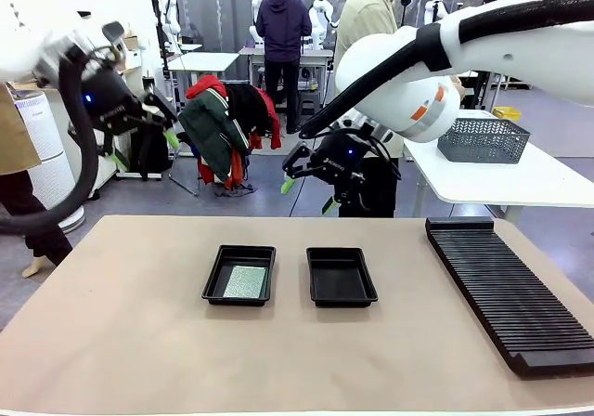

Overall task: Inspect and transfer BCBs to ESD trays.
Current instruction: Pick up the ESD tray and place it on the left side of the table.

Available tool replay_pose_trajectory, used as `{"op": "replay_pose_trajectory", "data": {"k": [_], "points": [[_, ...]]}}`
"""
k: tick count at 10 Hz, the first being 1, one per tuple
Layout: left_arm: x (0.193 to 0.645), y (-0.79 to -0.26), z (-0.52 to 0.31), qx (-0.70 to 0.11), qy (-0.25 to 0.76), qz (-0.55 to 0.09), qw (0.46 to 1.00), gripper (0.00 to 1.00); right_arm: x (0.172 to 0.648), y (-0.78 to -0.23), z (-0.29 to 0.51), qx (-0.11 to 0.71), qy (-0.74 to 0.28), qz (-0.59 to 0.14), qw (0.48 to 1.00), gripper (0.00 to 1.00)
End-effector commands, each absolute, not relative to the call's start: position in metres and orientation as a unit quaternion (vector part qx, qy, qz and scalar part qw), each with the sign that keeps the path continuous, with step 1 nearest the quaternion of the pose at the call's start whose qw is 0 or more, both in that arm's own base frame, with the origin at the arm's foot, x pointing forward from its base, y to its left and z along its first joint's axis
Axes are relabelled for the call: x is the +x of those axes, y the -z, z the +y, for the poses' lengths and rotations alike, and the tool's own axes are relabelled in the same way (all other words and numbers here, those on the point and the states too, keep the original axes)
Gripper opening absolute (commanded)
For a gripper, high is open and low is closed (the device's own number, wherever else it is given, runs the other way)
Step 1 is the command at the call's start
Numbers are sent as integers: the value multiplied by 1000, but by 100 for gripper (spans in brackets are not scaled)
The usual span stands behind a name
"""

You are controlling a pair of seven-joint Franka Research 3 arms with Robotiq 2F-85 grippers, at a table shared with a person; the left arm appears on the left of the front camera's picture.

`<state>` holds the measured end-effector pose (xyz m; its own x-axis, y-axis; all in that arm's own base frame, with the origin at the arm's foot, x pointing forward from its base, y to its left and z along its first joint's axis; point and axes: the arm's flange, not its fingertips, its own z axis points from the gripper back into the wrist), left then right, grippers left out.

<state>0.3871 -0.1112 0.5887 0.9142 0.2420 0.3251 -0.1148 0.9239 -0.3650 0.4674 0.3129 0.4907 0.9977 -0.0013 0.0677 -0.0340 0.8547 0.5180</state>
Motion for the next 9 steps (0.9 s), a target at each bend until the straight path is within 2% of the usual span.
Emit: {"op": "replay_pose_trajectory", "data": {"k": [1,5,6,9], "points": [[397,-564,-126,-161,-83,-160,970,100,460,-487,289,296,-22,-27,954,100],[428,-512,-154,-107,-38,-95,989,100,461,-484,256,351,-45,-19,935,100],[436,-502,-162,-95,-24,-90,991,100,469,-492,277,314,-21,-32,949,100],[462,-470,-181,-63,15,-76,995,100,469,-492,277,314,-21,-32,949,100]]}}
